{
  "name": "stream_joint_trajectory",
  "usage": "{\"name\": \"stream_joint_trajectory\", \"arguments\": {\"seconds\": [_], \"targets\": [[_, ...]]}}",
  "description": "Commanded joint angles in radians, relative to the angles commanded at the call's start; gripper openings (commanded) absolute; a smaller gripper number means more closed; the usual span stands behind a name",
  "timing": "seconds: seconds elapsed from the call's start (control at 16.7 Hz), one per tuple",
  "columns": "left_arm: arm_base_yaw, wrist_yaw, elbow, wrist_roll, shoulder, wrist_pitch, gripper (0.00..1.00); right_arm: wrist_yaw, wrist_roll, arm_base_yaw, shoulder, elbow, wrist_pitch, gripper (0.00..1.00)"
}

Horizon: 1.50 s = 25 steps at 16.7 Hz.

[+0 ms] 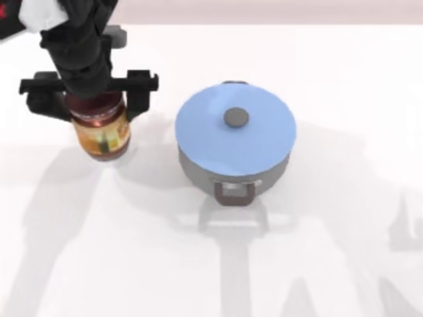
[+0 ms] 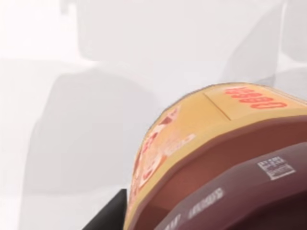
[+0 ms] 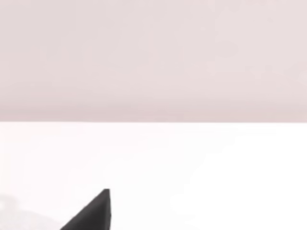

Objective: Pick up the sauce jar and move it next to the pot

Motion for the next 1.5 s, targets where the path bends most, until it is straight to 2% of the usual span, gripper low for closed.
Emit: {"name": "stream_joint_trajectory", "arguments": {"seconds": [0.36,0.6,1.38,1.5], "targets": [[0.002,0.000,-0.095,0.005,0.047,0.150,0.00,0.000,0.000,0.000,0.000,0.000,0.000,1.00],[0.002,0.000,-0.101,0.005,0.050,0.158,0.00,0.000,0.000,0.000,0.000,0.000,0.000,1.00],[0.002,0.000,-0.101,0.005,0.050,0.158,0.98,0.000,0.000,0.000,0.000,0.000,0.000,1.00],[0.002,0.000,-0.101,0.005,0.050,0.158,1.00,0.000,0.000,0.000,0.000,0.000,0.000,1.00]]}}
